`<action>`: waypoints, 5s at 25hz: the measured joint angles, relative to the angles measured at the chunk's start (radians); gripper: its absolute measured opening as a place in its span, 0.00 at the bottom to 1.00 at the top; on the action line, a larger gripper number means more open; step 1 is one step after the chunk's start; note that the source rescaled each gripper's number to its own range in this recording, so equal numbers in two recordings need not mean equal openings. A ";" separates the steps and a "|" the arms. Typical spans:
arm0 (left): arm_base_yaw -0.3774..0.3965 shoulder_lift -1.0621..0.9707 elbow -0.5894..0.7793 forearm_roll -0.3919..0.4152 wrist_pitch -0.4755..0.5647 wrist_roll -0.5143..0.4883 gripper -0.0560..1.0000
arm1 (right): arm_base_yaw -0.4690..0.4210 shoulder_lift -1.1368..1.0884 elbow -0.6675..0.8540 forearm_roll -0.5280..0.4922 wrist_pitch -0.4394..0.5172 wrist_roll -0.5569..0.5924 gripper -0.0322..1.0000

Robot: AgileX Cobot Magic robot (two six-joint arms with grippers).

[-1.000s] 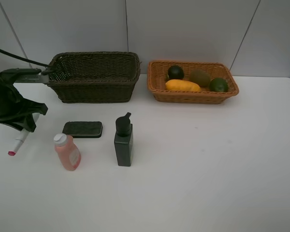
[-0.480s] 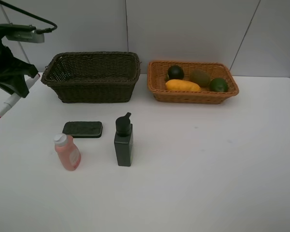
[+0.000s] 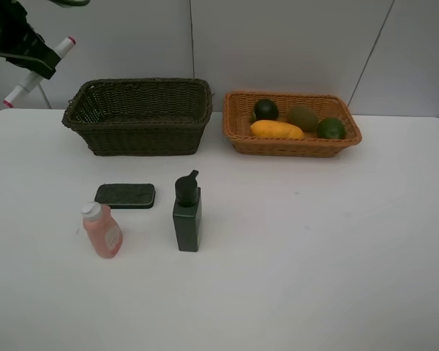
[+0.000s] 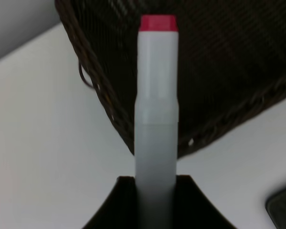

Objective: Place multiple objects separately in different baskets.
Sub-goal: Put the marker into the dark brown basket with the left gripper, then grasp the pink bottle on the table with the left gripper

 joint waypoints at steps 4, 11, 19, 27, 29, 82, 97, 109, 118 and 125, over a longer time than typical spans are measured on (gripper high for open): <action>-0.053 0.064 -0.042 0.000 -0.118 0.056 0.09 | 0.000 0.000 0.000 0.000 0.000 0.000 1.00; -0.127 0.180 -0.060 0.000 -0.382 0.064 0.09 | 0.000 0.000 0.000 0.000 0.000 0.000 1.00; -0.194 0.300 -0.060 0.000 -0.536 0.066 0.09 | 0.000 0.000 0.000 0.000 0.000 0.000 1.00; -0.206 0.337 -0.060 0.000 -0.560 0.066 0.09 | 0.000 0.000 0.000 0.000 0.000 0.000 1.00; -0.206 0.344 -0.060 0.000 -0.560 0.066 0.09 | 0.000 0.000 0.000 0.000 0.000 0.000 1.00; -0.206 -0.355 0.377 0.013 -0.112 -0.415 1.00 | 0.000 0.000 0.000 0.000 -0.001 0.000 1.00; -0.325 -0.374 0.383 -0.017 0.236 -0.739 1.00 | 0.000 0.000 0.000 0.000 -0.001 0.000 1.00; -0.333 -0.284 0.441 -0.041 0.248 -0.757 1.00 | 0.000 0.000 0.000 0.000 -0.001 0.000 1.00; -0.357 -0.204 0.465 -0.051 0.193 -0.757 1.00 | 0.000 0.000 0.000 0.000 -0.001 0.000 1.00; -0.377 -0.113 0.467 -0.052 0.130 -0.757 1.00 | 0.000 0.000 0.000 0.000 -0.001 0.000 1.00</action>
